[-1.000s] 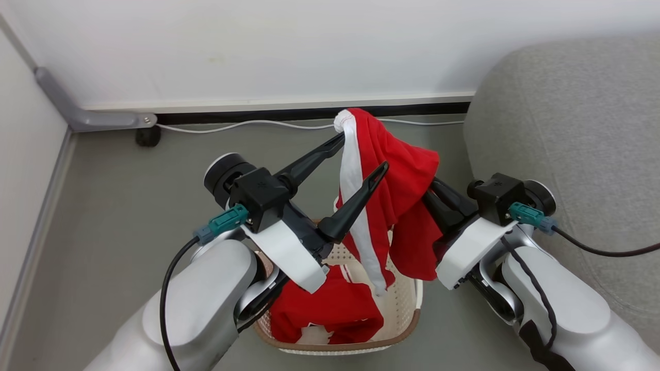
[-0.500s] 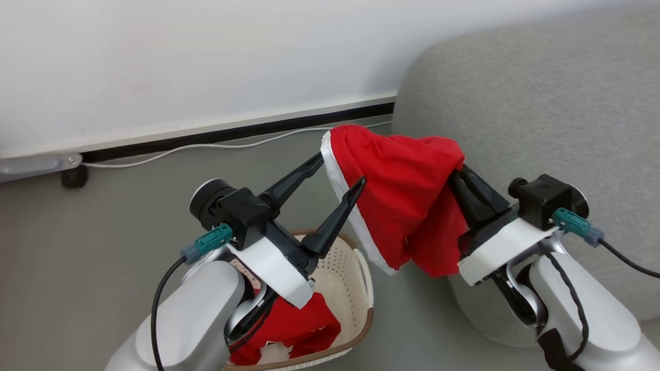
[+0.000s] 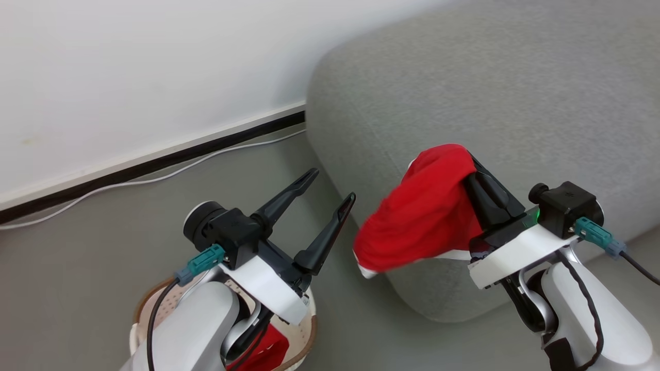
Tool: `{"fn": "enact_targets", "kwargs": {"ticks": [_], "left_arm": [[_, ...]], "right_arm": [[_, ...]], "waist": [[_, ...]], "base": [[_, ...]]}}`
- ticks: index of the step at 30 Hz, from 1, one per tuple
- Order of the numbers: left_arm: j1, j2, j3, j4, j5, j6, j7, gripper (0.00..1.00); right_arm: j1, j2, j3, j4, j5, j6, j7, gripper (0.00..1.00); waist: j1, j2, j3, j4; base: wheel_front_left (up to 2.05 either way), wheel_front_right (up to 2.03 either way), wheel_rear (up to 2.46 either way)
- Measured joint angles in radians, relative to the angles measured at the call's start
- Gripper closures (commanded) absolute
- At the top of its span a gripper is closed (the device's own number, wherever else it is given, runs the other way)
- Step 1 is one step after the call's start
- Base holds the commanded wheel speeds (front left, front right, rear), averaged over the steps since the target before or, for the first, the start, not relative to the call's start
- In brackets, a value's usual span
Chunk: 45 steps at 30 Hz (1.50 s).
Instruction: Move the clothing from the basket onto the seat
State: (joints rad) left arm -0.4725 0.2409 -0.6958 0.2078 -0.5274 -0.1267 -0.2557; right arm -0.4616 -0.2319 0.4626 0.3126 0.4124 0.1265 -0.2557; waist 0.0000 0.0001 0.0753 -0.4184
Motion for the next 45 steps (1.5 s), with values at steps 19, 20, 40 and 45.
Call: {"fn": "enact_targets", "kwargs": {"ticks": [19,20,40,45], "left_arm": [[0.037,-0.033,-0.057,0.016,0.021,0.0,0.0,0.0],[0.034,-0.033,-0.063,0.018,0.016,0.0,0.0,0.0],[0.005,0.007,-0.081,0.021,0.008,0.0,0.0,0.0],[-0.018,0.02,-0.107,0.019,0.016,0.0,0.0,0.0]], "right_arm": [[0.144,0.007,-0.231,-0.175,-0.051,0.0,0.0,1.0],[0.149,0.009,-0.239,-0.183,-0.053,0.0,0.0,1.0],[-0.174,-0.036,-0.426,-0.043,-0.17,0.0,0.0,1.0],[-0.287,-0.07,-0.524,0.025,-0.2,0.0,0.0,1.0]], "waist": [[0.0,0.0,0.04,-0.127],[0.0,0.0,0.043,-0.128],[0.0,0.0,0.203,-0.126],[0.0,0.0,0.266,-0.085]], "base": [[0.0,0.0,0.0],[0.0,0.0,0.0],[0.0,0.0,0.0],[0.0,0.0,0.0]]}}
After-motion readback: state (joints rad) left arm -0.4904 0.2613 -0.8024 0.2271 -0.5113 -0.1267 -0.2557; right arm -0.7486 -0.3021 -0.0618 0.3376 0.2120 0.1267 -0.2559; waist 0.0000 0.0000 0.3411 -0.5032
